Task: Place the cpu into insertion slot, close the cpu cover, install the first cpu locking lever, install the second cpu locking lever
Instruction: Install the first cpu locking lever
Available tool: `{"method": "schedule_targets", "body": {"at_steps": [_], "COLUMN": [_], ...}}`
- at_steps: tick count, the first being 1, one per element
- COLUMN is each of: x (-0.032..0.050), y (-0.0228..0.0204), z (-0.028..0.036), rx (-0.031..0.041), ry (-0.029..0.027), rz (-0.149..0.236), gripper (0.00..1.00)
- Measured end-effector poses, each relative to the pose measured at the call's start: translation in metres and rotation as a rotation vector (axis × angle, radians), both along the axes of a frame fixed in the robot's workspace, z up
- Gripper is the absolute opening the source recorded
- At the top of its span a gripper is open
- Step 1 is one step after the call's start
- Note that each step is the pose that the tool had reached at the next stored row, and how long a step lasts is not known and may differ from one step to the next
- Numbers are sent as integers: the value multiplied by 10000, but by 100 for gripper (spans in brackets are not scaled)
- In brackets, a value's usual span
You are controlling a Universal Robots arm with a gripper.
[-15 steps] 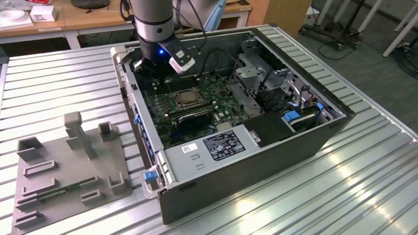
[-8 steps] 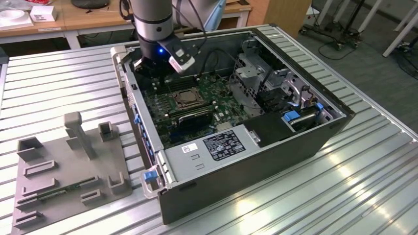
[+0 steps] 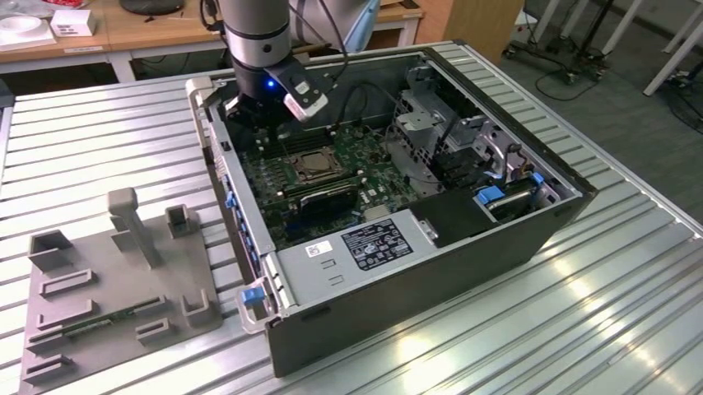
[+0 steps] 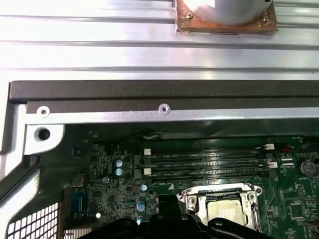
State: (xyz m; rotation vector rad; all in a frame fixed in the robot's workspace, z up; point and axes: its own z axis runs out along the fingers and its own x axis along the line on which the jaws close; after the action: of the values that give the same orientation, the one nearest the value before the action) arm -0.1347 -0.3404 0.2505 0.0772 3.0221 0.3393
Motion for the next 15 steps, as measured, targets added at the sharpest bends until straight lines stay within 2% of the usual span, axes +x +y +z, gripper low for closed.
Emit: {"method": "schedule_targets", "body": {"at_steps": [5,7,9,15], "x": [-9,-12,-13,-16], "y": [0,4,8,21], "z": [-1,-2,-3,-9], "rx": [38,79,143,408], "ry": [-23,-39,-57,-118], "rz": [2,1,3,0], "gripper": [11,11,11,11]}}
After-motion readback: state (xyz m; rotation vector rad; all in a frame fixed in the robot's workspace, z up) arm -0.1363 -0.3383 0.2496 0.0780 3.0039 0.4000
